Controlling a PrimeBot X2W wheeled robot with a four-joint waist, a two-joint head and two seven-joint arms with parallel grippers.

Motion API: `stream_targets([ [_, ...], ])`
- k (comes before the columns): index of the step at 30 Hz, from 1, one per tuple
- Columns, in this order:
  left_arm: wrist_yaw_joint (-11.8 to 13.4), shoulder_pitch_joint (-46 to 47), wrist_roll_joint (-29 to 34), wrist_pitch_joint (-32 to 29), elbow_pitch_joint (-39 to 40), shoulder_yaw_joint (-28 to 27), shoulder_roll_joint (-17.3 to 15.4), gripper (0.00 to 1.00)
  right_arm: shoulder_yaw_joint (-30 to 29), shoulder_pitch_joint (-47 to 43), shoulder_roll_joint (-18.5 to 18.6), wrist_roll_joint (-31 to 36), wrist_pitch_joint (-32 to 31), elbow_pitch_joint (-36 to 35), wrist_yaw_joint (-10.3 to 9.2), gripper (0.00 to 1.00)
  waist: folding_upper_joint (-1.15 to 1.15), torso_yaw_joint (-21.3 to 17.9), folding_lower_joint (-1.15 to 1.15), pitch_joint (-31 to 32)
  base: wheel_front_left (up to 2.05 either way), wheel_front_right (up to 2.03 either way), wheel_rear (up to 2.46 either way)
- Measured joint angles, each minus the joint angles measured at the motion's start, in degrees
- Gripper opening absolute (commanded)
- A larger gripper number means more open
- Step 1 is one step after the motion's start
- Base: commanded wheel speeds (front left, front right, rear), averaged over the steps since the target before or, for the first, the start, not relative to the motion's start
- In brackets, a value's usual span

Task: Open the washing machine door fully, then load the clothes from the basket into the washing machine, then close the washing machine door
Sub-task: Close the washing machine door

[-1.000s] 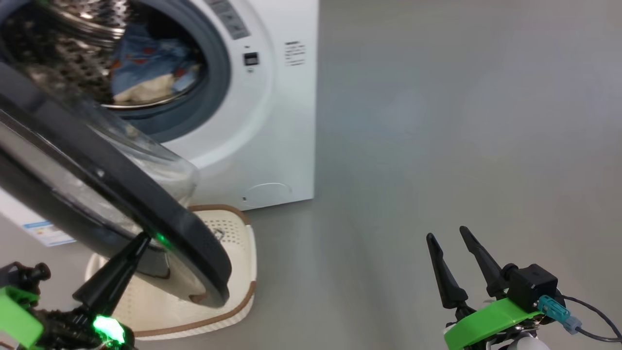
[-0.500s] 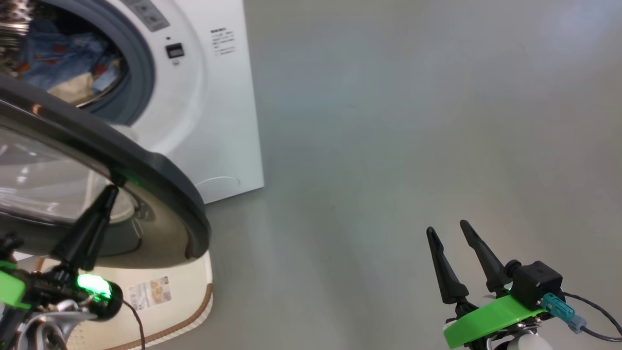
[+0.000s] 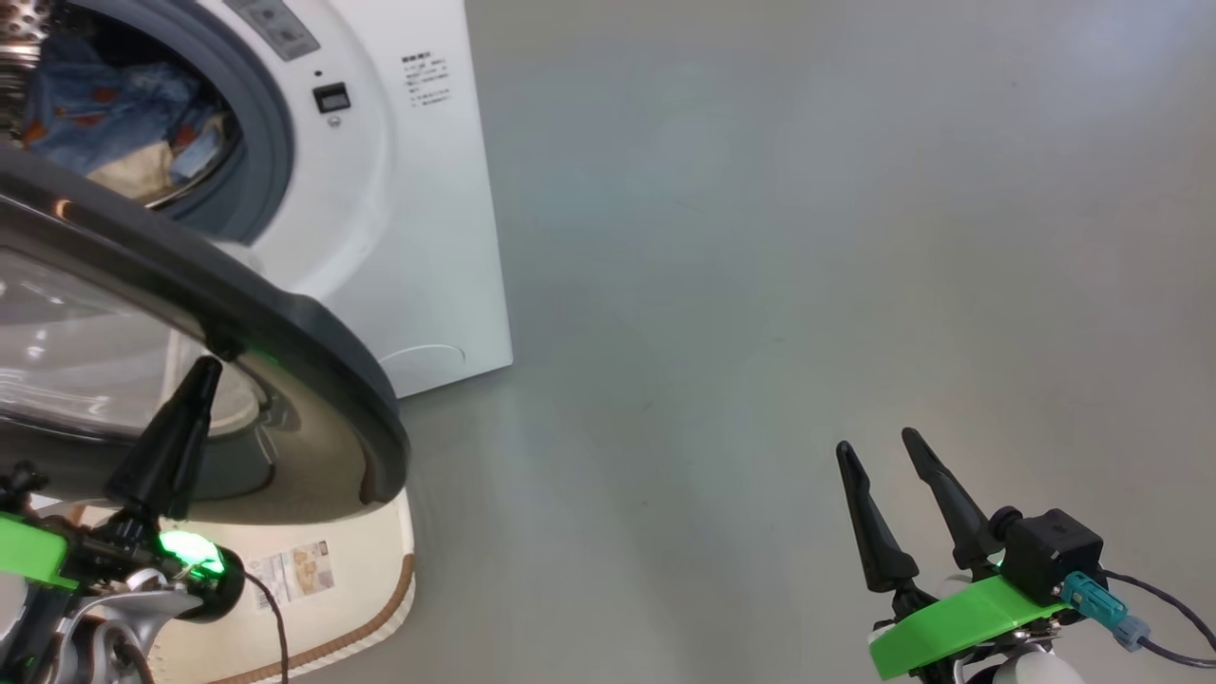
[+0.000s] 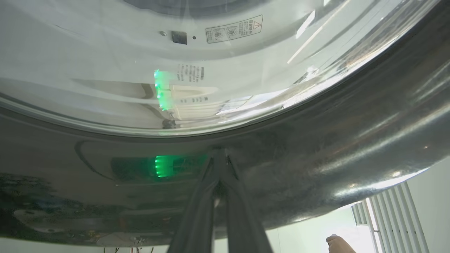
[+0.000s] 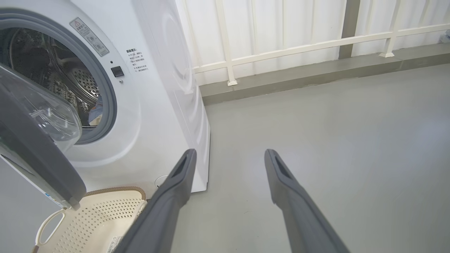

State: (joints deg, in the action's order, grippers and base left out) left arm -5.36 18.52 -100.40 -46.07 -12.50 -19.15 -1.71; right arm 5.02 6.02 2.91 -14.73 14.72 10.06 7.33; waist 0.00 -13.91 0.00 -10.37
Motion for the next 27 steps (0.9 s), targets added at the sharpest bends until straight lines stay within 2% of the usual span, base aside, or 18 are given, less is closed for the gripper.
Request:
stream_targets([
  [9,-1.51,-1.86,0.12,5.55,-0.77,0.90,0.05,0.00,-0.22,-0.01,0.01,0.00,0.00,1.11,0.00,1.00,0.00,2.53,0.00,2.23,0.00,0.00,0.00],
  [27,-1.54,-13.94,-1.40,18.09,4.68,4.64,0.00,0.00,-0.76,-0.38,0.02,0.00,0.00,2.92,0.00,1.00,0.00,8.23,0.00,7.29,0.00,0.00,0.00],
])
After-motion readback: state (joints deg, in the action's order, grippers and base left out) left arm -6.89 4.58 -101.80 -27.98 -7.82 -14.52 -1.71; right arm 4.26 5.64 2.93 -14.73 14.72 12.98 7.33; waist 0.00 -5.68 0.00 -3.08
